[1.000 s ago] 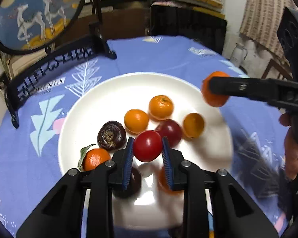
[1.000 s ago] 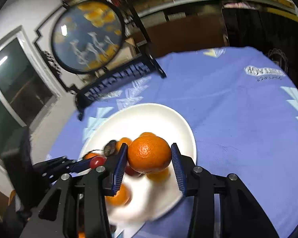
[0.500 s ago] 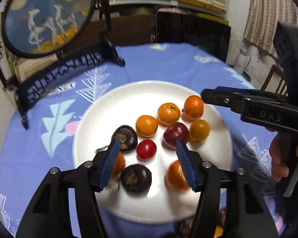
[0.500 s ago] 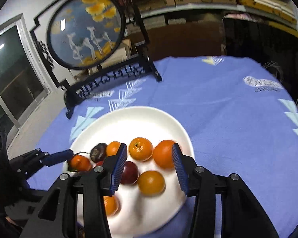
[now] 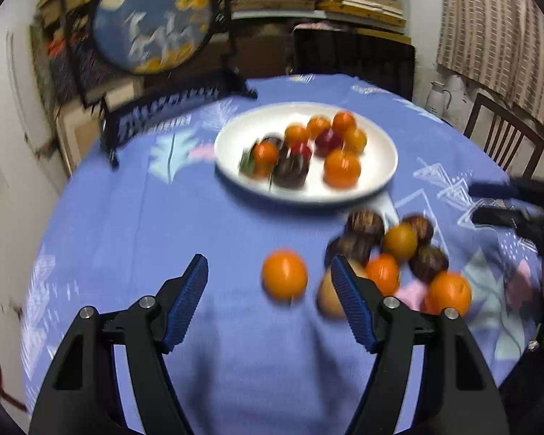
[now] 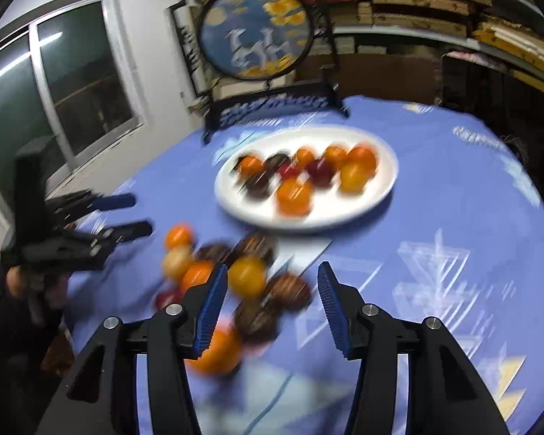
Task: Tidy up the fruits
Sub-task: 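Grasp a dark red plum with the left tool while the right tool grasps an orange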
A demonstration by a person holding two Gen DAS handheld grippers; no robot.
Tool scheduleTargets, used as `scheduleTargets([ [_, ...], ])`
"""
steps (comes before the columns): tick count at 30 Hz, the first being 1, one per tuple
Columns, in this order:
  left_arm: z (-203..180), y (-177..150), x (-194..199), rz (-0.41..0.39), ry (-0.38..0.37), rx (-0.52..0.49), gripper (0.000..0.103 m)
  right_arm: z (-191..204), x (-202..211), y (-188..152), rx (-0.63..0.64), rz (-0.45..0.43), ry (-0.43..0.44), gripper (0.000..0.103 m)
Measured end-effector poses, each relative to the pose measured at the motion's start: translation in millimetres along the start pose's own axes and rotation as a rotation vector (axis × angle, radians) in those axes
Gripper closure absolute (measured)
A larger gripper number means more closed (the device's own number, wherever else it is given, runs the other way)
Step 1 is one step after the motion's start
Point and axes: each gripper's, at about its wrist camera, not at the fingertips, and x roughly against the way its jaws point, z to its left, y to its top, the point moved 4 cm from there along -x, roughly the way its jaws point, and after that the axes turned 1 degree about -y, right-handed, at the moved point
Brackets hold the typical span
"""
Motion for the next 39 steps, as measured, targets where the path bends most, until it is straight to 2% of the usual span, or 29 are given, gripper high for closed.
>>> scheduleTargets([
  [2, 0.5, -14.1, 2.7, 0.007, -0.01, 0.018, 0.035, 15.7, 0.8, -19.5, 0.015, 0.022, 0.018, 0.05],
  [5, -6.5, -31.8, 7.9, 0.01, -0.024, 0.023, 0.035, 34.6, -2.6, -37.5, 0.05, 0.035, -0.007, 0.047],
  [9, -22.0, -45.1, 16.8, 0.005, -0.026, -0.004, 0.035, 46.0, -10.9, -43.0, 0.034, 0.039, -0.009, 0.047],
  [14, -38.8, -54.5, 24.3, -0.011, -0.015, -0.029, 0.035, 55.5, -22.4, -49.7, 0.044, 0.052, -0.065, 0.047],
  [15, -40.1, -55.2, 24.1, -0.01, -0.013, -0.031, 0.035, 55.4, -25.3, -49.9, 0.045, 0.057, -0.073, 0.054],
  [16, -43.1, -55.7, 23.2, -0.011, -0.003, -0.037, 0.035, 54.4, -27.4, -49.8, 0.046, 0.06, -0.085, 0.057],
  [19, -53.5, -56.6, 19.7, -0.009, -0.004, -0.049, 0.035, 48.7, -19.5, -51.8, 0.017, 0.049, -0.081, 0.058],
  [21, -59.0, -55.5, 16.3, -0.008, 0.017, -0.057, 0.038, 42.9, -11.6, -51.0, -0.001, 0.028, -0.086, 0.058],
  [23, -66.0, -52.6, 9.9, 0.011, 0.003, -0.061, 0.052, 36.7, -1.0, -50.9, -0.021, 0.009, -0.088, 0.058],
  [28, -92.1, -47.0, 3.2, 0.01, -0.031, -0.101, 0.055, 19.3, 20.5, -52.6, -0.074, -0.023, -0.092, 0.058],
  [34, -101.8, -44.8, -12.0, 0.043, -0.035, -0.1, 0.056, 10.2, 25.1, -59.7, -0.096, -0.023, -0.086, 0.058],
  [36, -99.8, -45.3, -18.4, 0.059, -0.038, -0.088, 0.066, 9.2, 24.2, -61.2, -0.099, -0.022, -0.082, 0.058],
  [39, -97.8, -44.9, -18.0, 0.055, -0.057, -0.058, 0.066, 7.3, 24.8, -63.2, -0.103, -0.023, -0.077, 0.058],
])
